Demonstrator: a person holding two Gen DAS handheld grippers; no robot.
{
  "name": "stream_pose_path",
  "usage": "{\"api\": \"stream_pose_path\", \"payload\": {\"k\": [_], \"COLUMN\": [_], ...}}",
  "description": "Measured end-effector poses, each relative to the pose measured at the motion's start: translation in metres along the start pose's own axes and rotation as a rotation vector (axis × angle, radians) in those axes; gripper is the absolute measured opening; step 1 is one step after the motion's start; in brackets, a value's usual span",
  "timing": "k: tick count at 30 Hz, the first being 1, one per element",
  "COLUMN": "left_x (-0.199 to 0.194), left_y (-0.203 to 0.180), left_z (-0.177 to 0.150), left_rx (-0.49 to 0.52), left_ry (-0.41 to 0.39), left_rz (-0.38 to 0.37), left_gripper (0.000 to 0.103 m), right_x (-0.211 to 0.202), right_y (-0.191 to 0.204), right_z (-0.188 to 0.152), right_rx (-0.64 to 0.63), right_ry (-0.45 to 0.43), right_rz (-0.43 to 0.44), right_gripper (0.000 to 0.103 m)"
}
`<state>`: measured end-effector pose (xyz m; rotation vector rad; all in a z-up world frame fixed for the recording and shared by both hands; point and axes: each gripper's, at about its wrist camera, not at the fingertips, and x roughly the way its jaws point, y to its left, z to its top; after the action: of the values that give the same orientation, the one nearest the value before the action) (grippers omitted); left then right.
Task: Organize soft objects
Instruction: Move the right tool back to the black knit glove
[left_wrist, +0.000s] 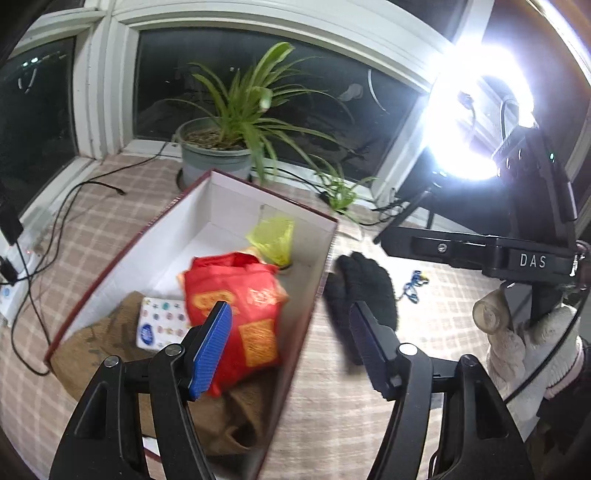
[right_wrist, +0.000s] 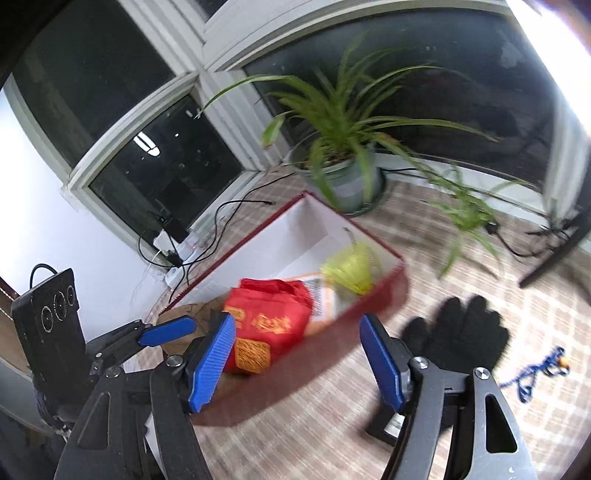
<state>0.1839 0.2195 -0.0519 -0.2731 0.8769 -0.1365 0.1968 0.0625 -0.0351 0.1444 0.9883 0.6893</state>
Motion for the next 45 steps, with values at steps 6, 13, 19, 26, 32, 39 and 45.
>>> {"api": "stream_pose_path", "payload": {"k": [6, 13, 19, 26, 32, 39, 45], "left_x": [0.000, 0.008, 0.015, 0.031, 0.061, 0.099, 0.123], "left_y": [-0.023, -0.050, -0.078, -0.099, -0.102, -0.101, -0.100], "left_z": [-0.011, -0.031, -0.048, -0.061, -0.063, -0.061, -0.057], "left_rx": [0.001, 0.004, 0.037, 0.027, -0.009, -0.030, -0.036], "left_ry": [0.036, 0.081, 0.104, 0.100, 0.138, 0.204, 0.241], "left_rz": [-0.055, -0.107, -0.141, -0.157, -0.146, -0.119, -0.111], "left_gripper": [0.068, 0.068, 0.068, 0.068, 0.068, 0.068, 0.068], "right_x": [-0.053, -0.106, -0.128, -0.122, -0.102, -0.064, -0.032], "right_y": [-0.042, -0.089, -0.122, -0.137, -0.148, -0.158, -0.164], "right_z": [-0.030, -0.075, -0.109, -0.129, -0.131, -0.119, -0.113], "right_rx": [0.082, 0.204, 0.307, 0.341, 0.367, 0.384, 0.410], "right_ry": [-0.046, -0.089, -0.108, -0.076, -0.040, 0.015, 0.067], "right_rz": [-0.047, -0.103, -0.106, -0.087, -0.033, 0.031, 0.074], "right_gripper": [0.071, 0.072, 0.072, 0.072, 0.072, 0.072, 0.072]}}
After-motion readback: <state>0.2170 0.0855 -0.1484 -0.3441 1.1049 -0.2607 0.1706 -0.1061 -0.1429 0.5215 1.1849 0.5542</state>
